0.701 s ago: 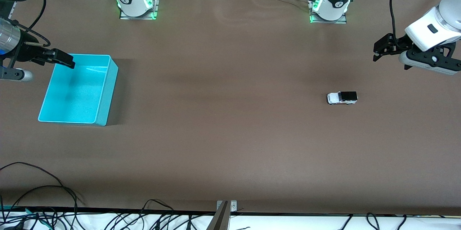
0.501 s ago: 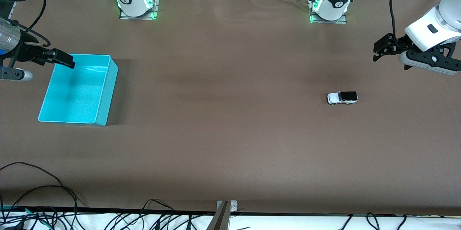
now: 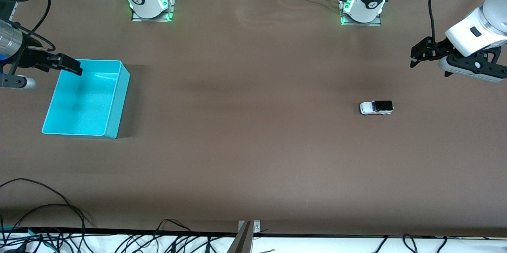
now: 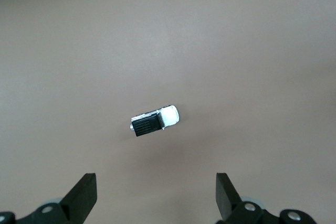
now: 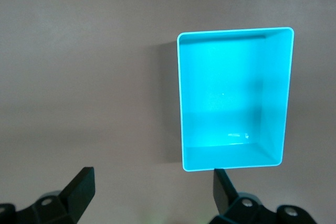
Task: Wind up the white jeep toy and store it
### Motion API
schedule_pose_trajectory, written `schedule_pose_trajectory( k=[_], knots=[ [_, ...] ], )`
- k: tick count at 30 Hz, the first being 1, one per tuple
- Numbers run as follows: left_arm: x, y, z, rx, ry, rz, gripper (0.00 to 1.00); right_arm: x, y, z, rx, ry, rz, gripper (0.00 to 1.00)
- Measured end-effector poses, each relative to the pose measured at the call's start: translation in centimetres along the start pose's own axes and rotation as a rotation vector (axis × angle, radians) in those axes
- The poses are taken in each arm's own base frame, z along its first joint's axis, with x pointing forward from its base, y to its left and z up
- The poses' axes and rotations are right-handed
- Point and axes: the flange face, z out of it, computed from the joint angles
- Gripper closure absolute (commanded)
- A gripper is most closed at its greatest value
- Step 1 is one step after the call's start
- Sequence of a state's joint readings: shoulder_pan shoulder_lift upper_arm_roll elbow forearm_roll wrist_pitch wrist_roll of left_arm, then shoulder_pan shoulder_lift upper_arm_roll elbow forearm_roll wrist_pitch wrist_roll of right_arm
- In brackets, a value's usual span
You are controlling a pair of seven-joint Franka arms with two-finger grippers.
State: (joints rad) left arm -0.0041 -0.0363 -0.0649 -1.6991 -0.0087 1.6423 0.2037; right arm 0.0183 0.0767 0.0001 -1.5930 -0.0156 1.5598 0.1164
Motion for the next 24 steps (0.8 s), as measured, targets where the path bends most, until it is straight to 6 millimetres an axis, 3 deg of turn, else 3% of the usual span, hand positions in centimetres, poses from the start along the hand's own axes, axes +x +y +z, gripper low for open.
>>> schedule_pose_trajectory(
  k=[24],
  knots=[
    [0.71, -0.35, -0.22, 0.000, 0.008, -0.003, 0.00, 0.00, 0.00, 0.00, 0.000, 0.000, 0.000, 0.00]
  ],
)
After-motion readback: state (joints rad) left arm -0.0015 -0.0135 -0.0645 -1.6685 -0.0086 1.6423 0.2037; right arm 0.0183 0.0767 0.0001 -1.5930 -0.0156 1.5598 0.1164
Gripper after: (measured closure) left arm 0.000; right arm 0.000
